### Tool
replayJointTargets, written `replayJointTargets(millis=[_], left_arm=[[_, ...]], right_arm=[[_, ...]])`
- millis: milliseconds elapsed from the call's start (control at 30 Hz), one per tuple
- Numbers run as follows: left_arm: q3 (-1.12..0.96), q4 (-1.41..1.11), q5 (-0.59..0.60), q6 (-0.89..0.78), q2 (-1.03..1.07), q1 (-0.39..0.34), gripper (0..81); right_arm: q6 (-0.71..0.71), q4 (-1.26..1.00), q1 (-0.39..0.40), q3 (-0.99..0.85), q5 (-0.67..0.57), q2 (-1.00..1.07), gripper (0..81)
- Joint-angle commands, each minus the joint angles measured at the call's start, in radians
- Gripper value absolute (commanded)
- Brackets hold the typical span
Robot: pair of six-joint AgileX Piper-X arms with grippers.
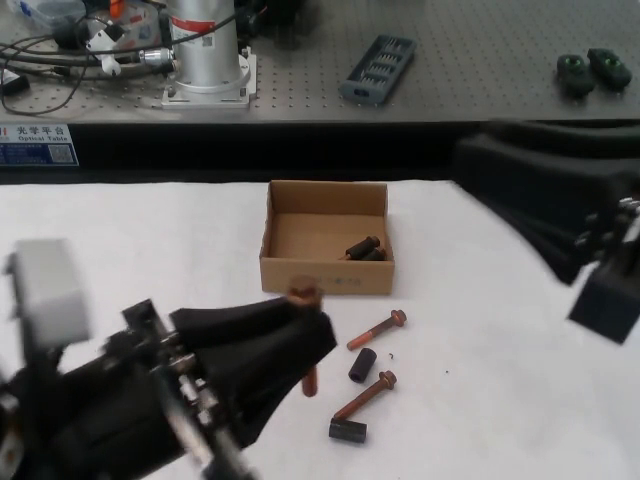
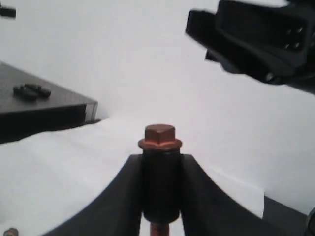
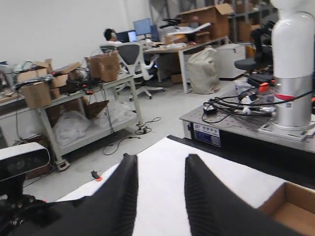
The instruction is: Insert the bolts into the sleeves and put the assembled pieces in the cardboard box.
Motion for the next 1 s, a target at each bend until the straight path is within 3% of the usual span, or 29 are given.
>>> replayJointTargets(millis=[0,33,167,433,800,967], left_arm=[[-0.105,0.146,-0.008,0.009,-0.010,0.020,10.4],[-0.142,0.206,-0.008,0.038,-0.007,0.033,10.4],[-0.280,0.429,-0.008,0.141,0.001,0.103,10.4],[-0.537,0.695,0.045,0.138,0.164,0.252,10.4],[-1.002,0.979,0.082,0.139,0.566,0.262,10.4],[-1.199,1.117,0.079,0.172,0.734,0.262,10.4]], right_arm=[[-0.005,0.034,-0.009,0.002,0.008,-0.016,11.8],[-0.005,0.091,-0.012,0.002,0.008,-0.033,3.2],[-0.004,0.244,-0.012,0.002,0.012,-0.090,2.8],[-0.004,0.391,-0.012,0.002,0.012,-0.155,2.8],[0.003,0.465,-0.011,0.002,0.016,-0.164,2.8],[0.053,0.614,-0.011,0.002,0.222,-0.193,2.9]])
